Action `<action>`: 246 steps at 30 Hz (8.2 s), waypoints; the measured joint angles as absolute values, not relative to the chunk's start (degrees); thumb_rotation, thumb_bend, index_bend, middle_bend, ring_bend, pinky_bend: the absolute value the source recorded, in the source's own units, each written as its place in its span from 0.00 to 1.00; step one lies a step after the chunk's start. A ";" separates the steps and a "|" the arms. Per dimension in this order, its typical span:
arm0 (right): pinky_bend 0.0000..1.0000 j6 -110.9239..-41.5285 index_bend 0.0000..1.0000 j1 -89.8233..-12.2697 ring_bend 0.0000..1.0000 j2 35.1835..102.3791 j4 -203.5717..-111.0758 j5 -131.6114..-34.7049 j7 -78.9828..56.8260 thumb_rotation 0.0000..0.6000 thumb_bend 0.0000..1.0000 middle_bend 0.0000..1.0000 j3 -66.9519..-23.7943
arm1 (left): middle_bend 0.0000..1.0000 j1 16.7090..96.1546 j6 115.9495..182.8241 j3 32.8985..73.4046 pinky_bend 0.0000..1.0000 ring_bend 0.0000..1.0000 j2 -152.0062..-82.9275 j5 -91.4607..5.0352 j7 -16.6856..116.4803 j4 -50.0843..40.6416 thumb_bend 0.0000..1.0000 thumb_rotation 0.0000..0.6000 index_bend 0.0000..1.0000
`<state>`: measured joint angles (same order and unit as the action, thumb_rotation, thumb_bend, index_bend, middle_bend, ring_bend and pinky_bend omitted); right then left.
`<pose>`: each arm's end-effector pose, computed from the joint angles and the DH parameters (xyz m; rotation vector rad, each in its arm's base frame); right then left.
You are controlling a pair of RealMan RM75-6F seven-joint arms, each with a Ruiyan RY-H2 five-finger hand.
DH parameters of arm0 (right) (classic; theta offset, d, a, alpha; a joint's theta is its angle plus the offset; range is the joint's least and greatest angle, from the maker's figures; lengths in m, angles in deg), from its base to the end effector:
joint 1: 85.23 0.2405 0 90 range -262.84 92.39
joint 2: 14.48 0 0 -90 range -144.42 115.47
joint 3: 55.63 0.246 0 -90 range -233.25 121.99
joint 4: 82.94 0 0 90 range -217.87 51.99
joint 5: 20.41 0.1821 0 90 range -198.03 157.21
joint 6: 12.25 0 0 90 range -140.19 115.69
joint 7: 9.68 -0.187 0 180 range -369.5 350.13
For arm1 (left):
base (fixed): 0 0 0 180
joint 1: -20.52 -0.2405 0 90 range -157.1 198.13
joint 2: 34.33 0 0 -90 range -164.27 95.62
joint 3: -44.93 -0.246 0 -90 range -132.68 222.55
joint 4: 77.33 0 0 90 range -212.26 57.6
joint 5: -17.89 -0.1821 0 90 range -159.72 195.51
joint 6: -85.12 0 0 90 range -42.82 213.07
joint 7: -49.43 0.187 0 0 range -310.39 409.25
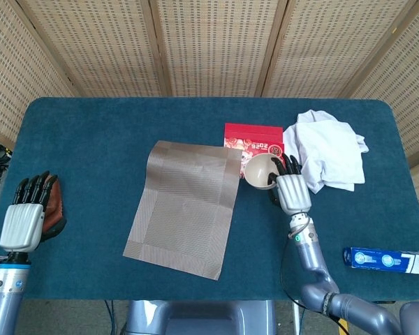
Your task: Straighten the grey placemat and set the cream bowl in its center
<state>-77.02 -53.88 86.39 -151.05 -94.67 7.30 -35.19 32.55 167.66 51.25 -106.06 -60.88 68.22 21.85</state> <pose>-0.1786 -0.3798 0.0157 1.4954 -0.8685 1.0293 -0.2462 0.2609 0.1398 -1.4063 -0.8384 -0.8869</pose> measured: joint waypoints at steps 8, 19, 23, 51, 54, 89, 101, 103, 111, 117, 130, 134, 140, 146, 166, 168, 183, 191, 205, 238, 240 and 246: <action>0.11 -73.32 0.66 -47.45 0.00 90.01 -140.55 -90.04 6.77 1.00 0.52 0.23 -31.60 | 0.00 32.73 167.63 51.51 0.00 0.00 -106.38 -60.47 68.37 21.33 0.24 1.00 0.00; 0.11 -72.67 0.52 -44.08 0.00 94.43 -128.92 -87.32 7.87 1.00 0.33 0.14 -31.83 | 0.00 32.45 168.21 51.21 0.00 0.00 -106.12 -61.10 68.35 21.96 0.24 1.00 0.00; 0.09 -73.99 0.40 -45.13 0.00 93.85 -129.93 -87.25 8.15 1.00 0.31 0.06 -32.85 | 0.00 32.19 168.74 50.82 0.00 0.00 -105.91 -62.02 68.39 22.51 0.24 1.00 0.00; 0.08 -90.02 0.30 -63.24 0.00 84.65 -162.80 -104.07 4.96 1.00 0.20 0.02 -55.15 | 0.00 29.70 170.97 49.66 0.00 0.00 -100.31 -64.76 64.00 26.01 0.24 1.00 0.00; 0.08 -89.45 0.29 -63.64 0.00 85.72 -163.07 -104.73 5.23 1.00 0.20 0.02 -55.97 | 0.00 29.48 171.05 49.50 0.00 0.00 -99.96 -64.98 63.51 25.98 0.24 1.00 0.00; 0.08 -86.78 0.31 -69.00 0.00 91.21 -161.62 -106.55 -5.18 1.00 0.19 0.02 -59.19 | 0.00 27.93 171.90 49.28 0.00 0.00 -98.46 -65.84 60.65 25.32 0.24 1.00 0.00; 0.08 -86.47 0.31 -70.26 0.00 93.40 -159.95 -107.25 -8.73 1.00 0.19 0.02 -59.46 | 0.00 27.94 171.68 49.45 0.00 0.00 -98.68 -65.73 60.91 25.14 0.24 1.00 0.00; 0.08 -86.48 0.31 -70.39 0.00 93.70 -159.66 -107.41 -9.11 1.00 0.19 0.02 -59.44 | 0.00 27.94 171.69 49.51 0.00 0.00 -98.70 -65.67 60.90 25.13 0.24 1.00 0.00; 0.08 -86.15 0.32 -70.82 0.00 95.39 -157.67 -107.42 -10.82 1.00 0.19 0.02 -59.00 | 0.00 27.89 171.65 49.73 0.00 0.00 -98.75 -65.35 60.78 24.97 0.24 1.00 0.00; 0.08 -85.63 0.32 -71.03 0.00 96.94 -156.06 -107.28 -12.88 1.00 0.19 0.03 -58.67 | 0.00 27.97 171.40 49.83 0.00 0.00 -98.84 -65.12 60.84 24.77 0.24 1.00 0.00; 0.08 -85.57 0.32 -70.46 0.00 100.82 -151.66 -108.90 -16.30 1.00 0.18 0.03 -57.64 | 0.00 27.97 171.41 50.14 0.00 0.00 -99.05 -64.74 60.99 24.70 0.24 1.00 0.00; 0.08 -85.79 0.31 -70.22 0.00 101.49 -151.12 -109.18 -16.47 1.00 0.18 0.03 -57.15 | 0.00 28.01 171.28 50.24 0.00 0.00 -99.06 -64.54 60.93 24.67 0.24 1.00 0.00; 0.08 -85.32 0.31 -70.23 0.00 102.14 -150.00 -108.69 -17.10 1.00 0.17 0.03 -56.86 | 0.00 28.01 171.23 50.25 0.00 0.00 -99.06 -64.52 60.94 24.64 0.24 1.00 0.00; 0.08 -85.82 0.31 -70.25 0.00 103.30 -148.16 -109.07 -18.14 1.00 0.18 0.03 -56.72 | 0.00 28.00 171.24 50.30 0.00 0.00 -99.04 -64.49 60.85 24.70 0.24 1.00 0.00; 0.10 -87.95 0.49 -70.77 0.00 106.09 -143.90 -109.84 -22.14 1.00 0.40 0.12 -56.32 | 0.00 27.94 171.34 50.66 0.00 0.00 -98.97 -64.00 60.44 24.73 0.24 1.00 0.00; 0.10 -88.22 0.53 -70.86 0.00 106.20 -143.70 -109.85 -22.13 1.00 0.38 0.14 -56.25 | 0.00 27.92 171.34 50.66 0.00 0.00 -98.95 -63.95 60.42 24.74 0.24 1.00 0.00; 0.10 -87.70 0.57 -71.35 0.00 107.30 -142.60 -109.07 -23.55 1.00 0.37 0.17 -56.06 | 0.00 27.97 171.18 50.90 0.00 0.00 -98.90 -63.44 60.33 24.73 0.24 1.00 0.00; 0.10 -87.67 0.57 -71.30 0.00 107.80 -142.91 -108.95 -25.18 1.00 0.37 0.17 -55.81 | 0.00 28.05 170.93 50.97 0.00 0.00 -98.92 -63.02 60.59 24.84 0.24 1.00 0.00; 0.10 -86.34 0.61 -71.70 0.00 108.60 -143.56 -107.77 -27.54 1.00 0.42 0.19 -55.69 | 0.00 28.01 170.96 51.11 0.00 0.00 -98.59 -62.85 60.09 24.96 0.24 1.00 0.00; 0.10 -88.23 0.68 -72.70 0.00 106.70 -146.42 -107.93 -27.24 1.00 0.60 0.22 -55.22 | 0.00 28.09 171.03 51.28 0.00 0.00 -98.81 -62.62 60.22 24.89 0.24 1.00 0.00; 0.10 -88.59 0.68 -72.71 0.00 106.14 -146.98 -108.04 -27.09 1.00 0.60 0.22 -54.92 | 0.00 28.10 171.03 51.25 0.00 0.00 -98.87 -62.64 60.35 24.89 0.24 1.00 0.00; 0.10 -89.96 0.68 -72.56 0.00 103.27 -149.15 -108.02 -26.61 1.00 0.60 0.22 -53.23 | 0.00 28.11 171.09 51.16 0.00 0.00 -99.12 -62.74 60.96 24.89 0.24 1.00 0.00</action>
